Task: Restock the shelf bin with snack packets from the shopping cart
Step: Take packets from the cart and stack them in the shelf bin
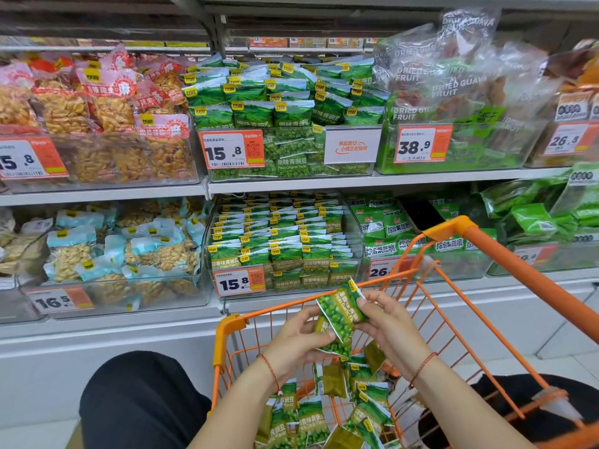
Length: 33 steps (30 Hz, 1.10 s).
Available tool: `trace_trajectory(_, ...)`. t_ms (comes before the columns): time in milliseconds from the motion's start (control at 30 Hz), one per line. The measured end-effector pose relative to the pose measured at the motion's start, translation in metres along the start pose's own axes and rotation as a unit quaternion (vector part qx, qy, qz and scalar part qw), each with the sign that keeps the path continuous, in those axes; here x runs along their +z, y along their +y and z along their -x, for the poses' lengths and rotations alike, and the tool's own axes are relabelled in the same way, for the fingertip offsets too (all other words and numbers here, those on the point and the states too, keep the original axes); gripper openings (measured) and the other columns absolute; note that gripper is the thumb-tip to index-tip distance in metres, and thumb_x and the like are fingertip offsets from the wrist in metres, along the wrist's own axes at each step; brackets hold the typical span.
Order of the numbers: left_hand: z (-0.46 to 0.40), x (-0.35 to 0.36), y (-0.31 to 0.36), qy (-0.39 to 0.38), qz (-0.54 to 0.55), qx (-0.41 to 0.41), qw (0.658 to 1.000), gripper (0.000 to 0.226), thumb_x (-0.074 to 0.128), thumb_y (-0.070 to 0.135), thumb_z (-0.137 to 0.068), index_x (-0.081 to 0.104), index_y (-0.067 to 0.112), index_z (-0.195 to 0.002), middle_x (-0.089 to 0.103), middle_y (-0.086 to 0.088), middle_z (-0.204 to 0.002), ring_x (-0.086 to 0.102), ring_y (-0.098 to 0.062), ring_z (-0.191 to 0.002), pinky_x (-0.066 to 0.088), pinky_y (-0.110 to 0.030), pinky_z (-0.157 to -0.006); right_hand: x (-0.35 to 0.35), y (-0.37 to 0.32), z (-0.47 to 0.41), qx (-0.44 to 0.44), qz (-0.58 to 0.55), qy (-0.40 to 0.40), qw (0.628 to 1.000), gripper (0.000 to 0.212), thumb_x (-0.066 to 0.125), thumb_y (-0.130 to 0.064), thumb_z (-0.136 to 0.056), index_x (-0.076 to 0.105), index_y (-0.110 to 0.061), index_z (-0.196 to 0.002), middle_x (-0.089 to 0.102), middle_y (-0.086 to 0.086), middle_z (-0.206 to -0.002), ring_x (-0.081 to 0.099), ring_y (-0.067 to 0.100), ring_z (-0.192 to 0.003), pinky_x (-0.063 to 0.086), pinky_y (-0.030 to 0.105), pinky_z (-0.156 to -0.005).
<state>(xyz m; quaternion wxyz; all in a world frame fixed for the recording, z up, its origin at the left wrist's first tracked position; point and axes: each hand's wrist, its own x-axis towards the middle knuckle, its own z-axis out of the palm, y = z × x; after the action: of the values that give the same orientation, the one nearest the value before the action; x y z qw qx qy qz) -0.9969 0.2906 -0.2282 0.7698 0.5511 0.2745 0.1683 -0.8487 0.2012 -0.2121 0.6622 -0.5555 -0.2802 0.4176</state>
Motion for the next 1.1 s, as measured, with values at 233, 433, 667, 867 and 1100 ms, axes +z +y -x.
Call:
trace_trajectory(233, -0.002, -0.004, 0.004, 0.046, 0.067, -0.025, 0.996, 0.030, 0.050, -0.006, -0.092, 0.055, 0.010, -0.116, 0.068, -0.009, -0.101, 0.068, -0.023, -0.089, 0.059, -0.033, -0.071, -0.002, -0.005, 0.003, -0.032, 0.040, 0.011, 0.999, 0.010, 0.055, -0.005, -0.093, 0.063, -0.003, -0.086, 0.066, 0.004, -0.076, 0.064, 0.011, -0.067, 0.051, 0.021, -0.057)
trace_trajectory(433, 0.002, 0.003, 0.006, 0.035, 0.148, -0.072, 0.986, 0.029, 0.037, 0.008, -0.099, 0.053, 0.003, -0.122, 0.064, -0.018, -0.110, 0.063, -0.034, -0.099, 0.055, -0.046, -0.082, 0.001, 0.009, 0.000, -0.074, 0.196, 0.023, 0.978, 0.009, 0.067, -0.006, -0.085, 0.066, -0.010, -0.077, 0.065, 0.006, -0.081, 0.063, 0.011, -0.071, 0.053, 0.026, -0.057)
trace_trajectory(667, 0.005, 0.010, -0.001, -0.030, -0.022, -0.056, 0.998, 0.057, 0.065, 0.016, -0.088, 0.031, 0.020, -0.134, 0.057, 0.004, -0.109, 0.062, -0.006, -0.096, 0.054, -0.033, -0.088, -0.003, 0.019, -0.001, -0.191, 0.366, 0.063, 0.909, 0.017, 0.070, -0.017, -0.084, 0.063, -0.028, -0.073, 0.061, -0.007, -0.083, 0.057, 0.002, -0.086, 0.039, 0.007, -0.070)
trace_trajectory(867, 0.000, 0.013, -0.011, -0.005, -0.076, -0.035, 0.996, 0.046, 0.064, 0.010, -0.088, 0.042, 0.015, -0.128, 0.063, -0.004, -0.107, 0.066, -0.008, -0.087, 0.056, -0.029, -0.077, 0.000, 0.017, 0.004, -0.234, 0.385, 0.056, 0.891, 0.019, 0.066, -0.024, -0.087, 0.060, -0.042, -0.084, 0.057, -0.018, -0.095, 0.054, -0.003, -0.093, 0.043, 0.009, -0.067)
trace_trajectory(1100, 0.000, 0.009, -0.004, 0.079, -0.005, 0.040, 0.996, 0.028, 0.064, 0.009, -0.087, 0.056, 0.014, -0.114, 0.071, 0.003, -0.094, 0.067, -0.008, -0.080, 0.052, -0.028, -0.066, 0.010, 0.011, 0.012, -0.002, 0.350, -0.053, 0.935, 0.064, 0.031, -0.055, -0.093, 0.021, -0.026, -0.149, 0.042, -0.004, -0.144, 0.044, 0.013, -0.126, 0.032, 0.022, -0.102)
